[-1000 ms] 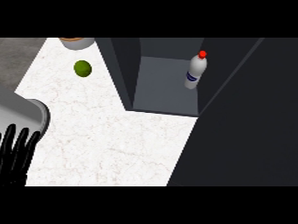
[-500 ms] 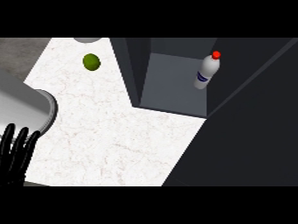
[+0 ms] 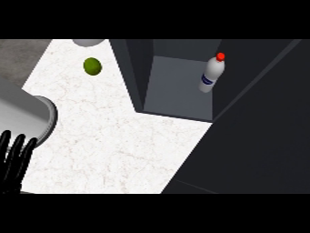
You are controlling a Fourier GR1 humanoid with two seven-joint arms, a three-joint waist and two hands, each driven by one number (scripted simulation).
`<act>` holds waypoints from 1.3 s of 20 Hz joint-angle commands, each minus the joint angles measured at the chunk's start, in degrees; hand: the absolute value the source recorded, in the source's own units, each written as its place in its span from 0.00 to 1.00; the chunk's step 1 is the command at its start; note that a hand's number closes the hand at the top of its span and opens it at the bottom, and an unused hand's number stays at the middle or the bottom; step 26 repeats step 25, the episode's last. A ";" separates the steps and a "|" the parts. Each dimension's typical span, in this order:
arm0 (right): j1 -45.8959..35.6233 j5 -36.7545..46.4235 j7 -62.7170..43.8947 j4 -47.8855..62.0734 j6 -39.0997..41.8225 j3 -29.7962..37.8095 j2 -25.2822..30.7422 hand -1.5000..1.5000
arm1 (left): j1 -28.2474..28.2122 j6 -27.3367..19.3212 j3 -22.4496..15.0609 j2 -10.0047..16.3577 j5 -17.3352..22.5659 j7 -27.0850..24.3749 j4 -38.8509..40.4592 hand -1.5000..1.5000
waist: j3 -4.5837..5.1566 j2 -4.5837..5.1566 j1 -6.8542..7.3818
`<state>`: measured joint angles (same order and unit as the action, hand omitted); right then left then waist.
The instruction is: Pick up the bottled water, place it into the cabinet and close the cabinet
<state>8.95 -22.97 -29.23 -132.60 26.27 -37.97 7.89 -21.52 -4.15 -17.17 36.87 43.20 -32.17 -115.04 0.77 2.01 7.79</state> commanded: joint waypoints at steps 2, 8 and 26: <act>-1.60 3.14 2.35 6.37 -13.68 6.93 -7.51 1.00 | -1.42 -0.09 0.81 0.04 0.19 -0.53 0.17 0.00 | -0.21 -0.13 -1.82; -7.95 1.98 4.32 12.17 -19.51 13.85 -7.59 1.00 | -0.95 1.02 0.88 0.06 1.03 -0.22 0.13 0.00 | -0.29 0.25 -0.50; -57.53 -8.28 13.54 61.10 -40.85 24.33 -7.87 1.00 | 0.90 3.14 0.93 -1.10 2.01 0.57 2.98 0.00 | -0.69 -0.20 -0.18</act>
